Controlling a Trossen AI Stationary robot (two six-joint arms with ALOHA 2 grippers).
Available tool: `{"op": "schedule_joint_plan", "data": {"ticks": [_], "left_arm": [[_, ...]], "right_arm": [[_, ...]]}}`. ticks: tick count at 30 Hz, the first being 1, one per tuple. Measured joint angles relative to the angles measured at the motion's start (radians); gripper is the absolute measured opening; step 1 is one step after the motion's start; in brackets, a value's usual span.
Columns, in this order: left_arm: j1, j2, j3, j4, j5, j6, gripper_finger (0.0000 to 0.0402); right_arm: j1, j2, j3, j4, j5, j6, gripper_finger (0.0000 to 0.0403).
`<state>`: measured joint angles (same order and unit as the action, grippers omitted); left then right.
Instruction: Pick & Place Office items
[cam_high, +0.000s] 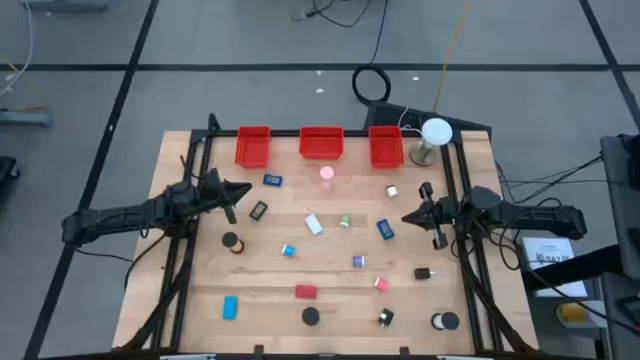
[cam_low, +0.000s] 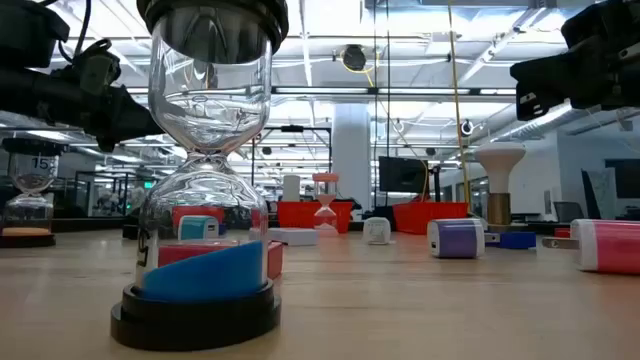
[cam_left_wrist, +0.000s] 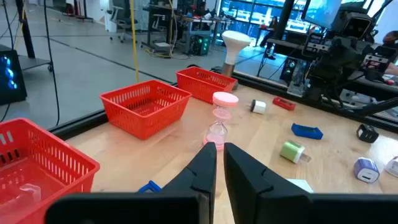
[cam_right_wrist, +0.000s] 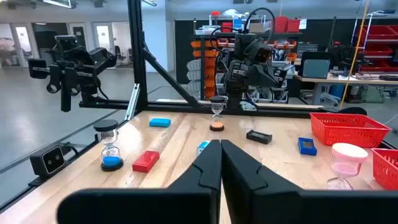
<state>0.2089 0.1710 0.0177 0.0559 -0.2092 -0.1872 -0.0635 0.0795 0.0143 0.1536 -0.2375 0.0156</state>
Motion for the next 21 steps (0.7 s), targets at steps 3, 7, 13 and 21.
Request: {"op": "schedule_joint_plan", "data": {"ticks": [3, 7, 13, 21], "left_arm": [[0.0, 0.0, 0.0, 0.0, 0.0, 0.0, 0.0031], [0.0, 0.0, 0.0, 0.0, 0.0, 0.0, 0.0031], [0.0, 0.0, 0.0, 0.0, 0.0, 0.0, 0.0031], [0.0, 0.0, 0.0, 0.0, 0.0, 0.0, 0.0031]], "right_arm": [[0.0, 0.0, 0.0, 0.0, 0.0, 0.0, 0.0], [0.0, 0.0, 0.0, 0.0, 0.0, 0.0, 0.0], [0.0, 0.0, 0.0, 0.0, 0.0, -0.001, 0.0], [0.0, 0.0, 0.0, 0.011, 0.0, -0.001, 0.0]]}}
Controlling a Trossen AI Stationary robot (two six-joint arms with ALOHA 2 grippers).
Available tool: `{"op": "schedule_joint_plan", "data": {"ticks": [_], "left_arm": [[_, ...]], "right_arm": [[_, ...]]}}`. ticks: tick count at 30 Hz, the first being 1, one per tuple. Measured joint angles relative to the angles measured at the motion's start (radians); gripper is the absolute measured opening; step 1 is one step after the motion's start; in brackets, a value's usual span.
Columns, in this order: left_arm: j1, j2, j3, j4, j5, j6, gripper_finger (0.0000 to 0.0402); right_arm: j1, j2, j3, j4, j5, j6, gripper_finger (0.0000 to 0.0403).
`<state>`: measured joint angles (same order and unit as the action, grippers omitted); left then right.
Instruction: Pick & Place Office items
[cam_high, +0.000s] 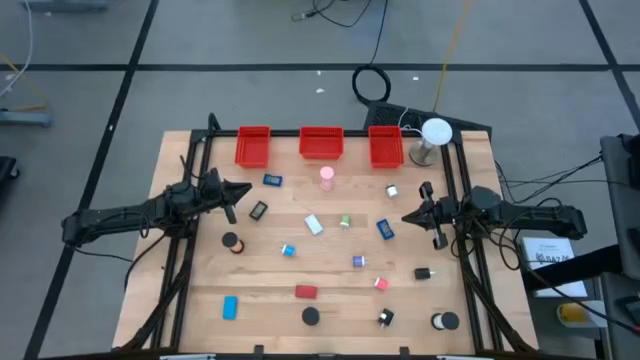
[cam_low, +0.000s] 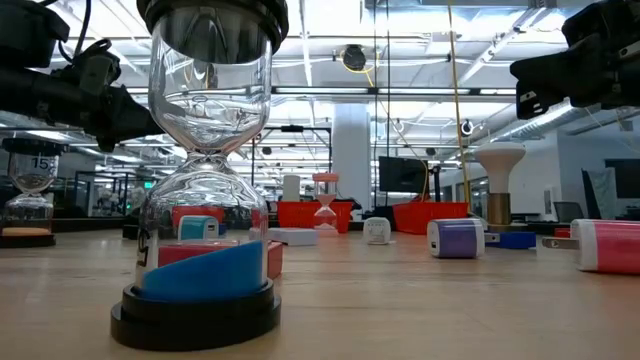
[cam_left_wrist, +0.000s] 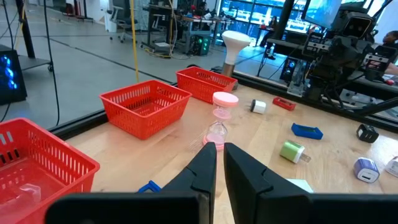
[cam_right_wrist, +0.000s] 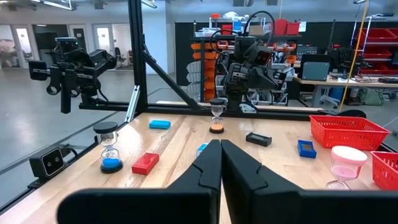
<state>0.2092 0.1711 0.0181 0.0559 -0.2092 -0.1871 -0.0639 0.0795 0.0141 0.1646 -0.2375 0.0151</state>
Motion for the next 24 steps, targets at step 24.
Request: {"op": "schedule_joint_plan", "data": {"ticks": [24], "left_arm": [[0.0, 0.0, 0.0, 0.0, 0.0, 0.0, 0.0031]], "right_arm": [[0.0, 0.0, 0.0, -0.012, 0.001, 0.0, 0.0]]}}
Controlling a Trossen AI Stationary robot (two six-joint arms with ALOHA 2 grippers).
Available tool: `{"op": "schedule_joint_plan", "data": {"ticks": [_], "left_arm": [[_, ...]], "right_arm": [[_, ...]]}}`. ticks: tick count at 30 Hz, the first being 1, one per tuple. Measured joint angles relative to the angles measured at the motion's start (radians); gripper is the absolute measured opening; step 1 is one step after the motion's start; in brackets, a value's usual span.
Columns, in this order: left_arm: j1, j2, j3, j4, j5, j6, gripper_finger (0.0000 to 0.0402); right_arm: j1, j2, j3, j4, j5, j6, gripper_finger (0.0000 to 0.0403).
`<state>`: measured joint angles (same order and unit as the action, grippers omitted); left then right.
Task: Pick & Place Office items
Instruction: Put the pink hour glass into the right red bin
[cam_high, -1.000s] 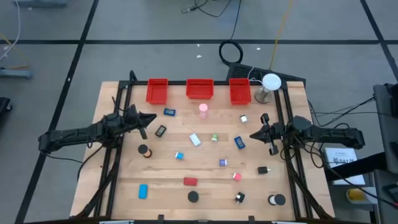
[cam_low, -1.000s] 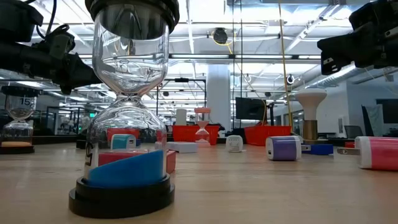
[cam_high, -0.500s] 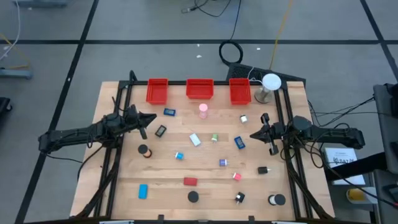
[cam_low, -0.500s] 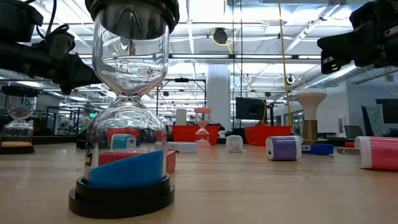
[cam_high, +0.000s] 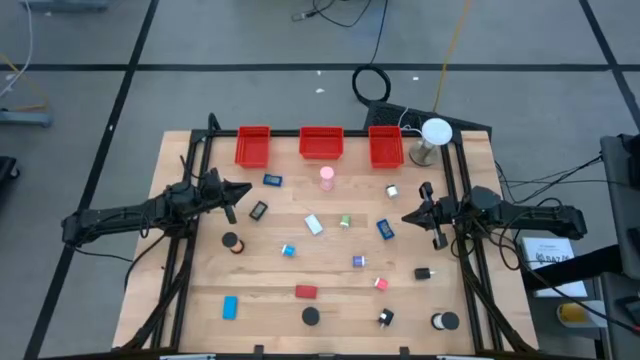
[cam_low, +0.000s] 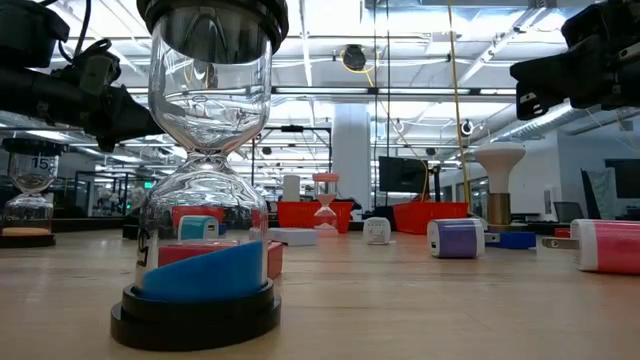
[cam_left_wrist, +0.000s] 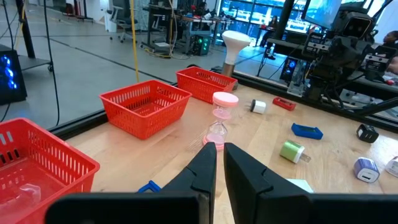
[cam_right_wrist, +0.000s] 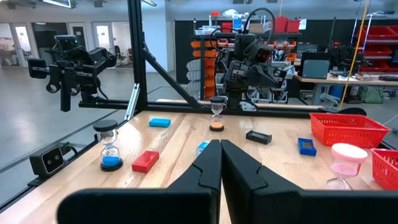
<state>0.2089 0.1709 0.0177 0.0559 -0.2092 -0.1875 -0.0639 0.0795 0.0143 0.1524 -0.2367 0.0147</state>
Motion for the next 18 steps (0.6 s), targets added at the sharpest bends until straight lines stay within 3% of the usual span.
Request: {"op": "schedule_joint_plan", "data": {"ticks": [5, 11, 18], "left_arm": [[0.0, 0.0, 0.0, 0.0, 0.0, 0.0, 0.0031], [0.0, 0.0, 0.0, 0.0, 0.0, 0.0, 0.0031], [0.0, 0.0, 0.0, 0.0, 0.0, 0.0, 0.0031]], "right_arm": [[0.0, 0.0, 0.0, 0.022, 0.007, 0.071, 0.0], [0.0, 0.0, 0.0, 0.135, 0.117, 0.208, 0.0], [0.0, 0.0, 0.004, 0.317, 0.081, 0.227, 0.0]]}}
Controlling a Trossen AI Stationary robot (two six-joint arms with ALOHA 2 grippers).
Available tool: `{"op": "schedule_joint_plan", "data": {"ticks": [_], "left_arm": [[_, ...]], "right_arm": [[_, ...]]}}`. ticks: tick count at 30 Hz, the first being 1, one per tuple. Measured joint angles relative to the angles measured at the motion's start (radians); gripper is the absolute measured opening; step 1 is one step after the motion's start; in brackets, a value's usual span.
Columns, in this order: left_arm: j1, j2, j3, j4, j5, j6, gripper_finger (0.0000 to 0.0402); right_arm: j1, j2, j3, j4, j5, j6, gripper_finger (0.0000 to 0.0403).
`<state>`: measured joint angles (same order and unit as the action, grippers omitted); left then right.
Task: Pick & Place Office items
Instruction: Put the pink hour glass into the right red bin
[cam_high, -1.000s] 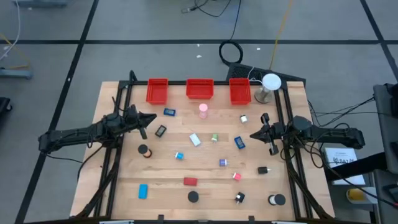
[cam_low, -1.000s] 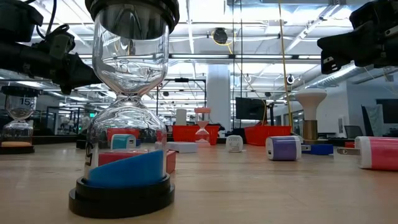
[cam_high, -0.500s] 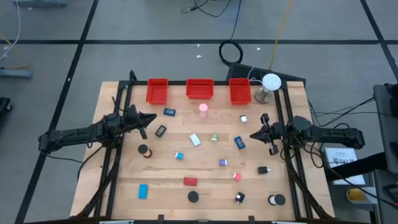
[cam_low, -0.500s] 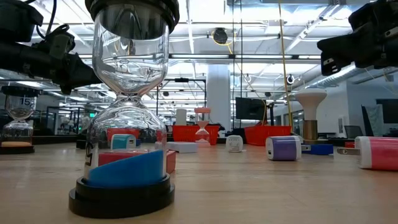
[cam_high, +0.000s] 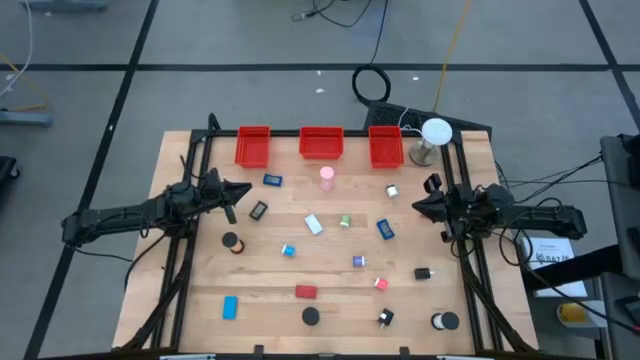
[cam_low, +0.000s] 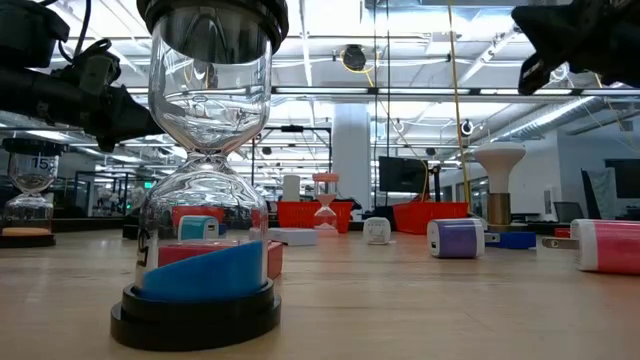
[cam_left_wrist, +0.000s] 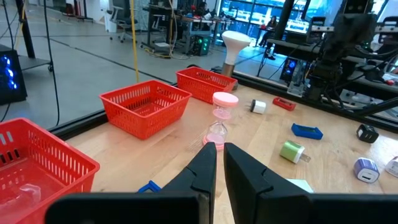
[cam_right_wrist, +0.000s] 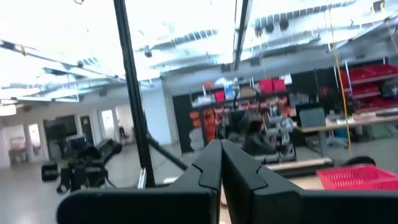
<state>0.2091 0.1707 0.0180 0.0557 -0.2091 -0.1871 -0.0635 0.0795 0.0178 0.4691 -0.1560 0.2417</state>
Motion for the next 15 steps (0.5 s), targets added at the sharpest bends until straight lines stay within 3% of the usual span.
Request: {"op": "schedule_joint_plan", "data": {"ticks": [9, 15], "left_arm": [[0.0, 0.0, 0.0, 0.0, 0.0, 0.0, 0.0031], [0.0, 0.0, 0.0, 0.0, 0.0, 0.0, 0.0031]], "right_arm": [[0.0, 0.088, 0.073, -0.015, 0.158, -0.058, 0.0], [0.0, 0.23, 0.158, -0.009, 0.175, -0.116, 0.0]]}}
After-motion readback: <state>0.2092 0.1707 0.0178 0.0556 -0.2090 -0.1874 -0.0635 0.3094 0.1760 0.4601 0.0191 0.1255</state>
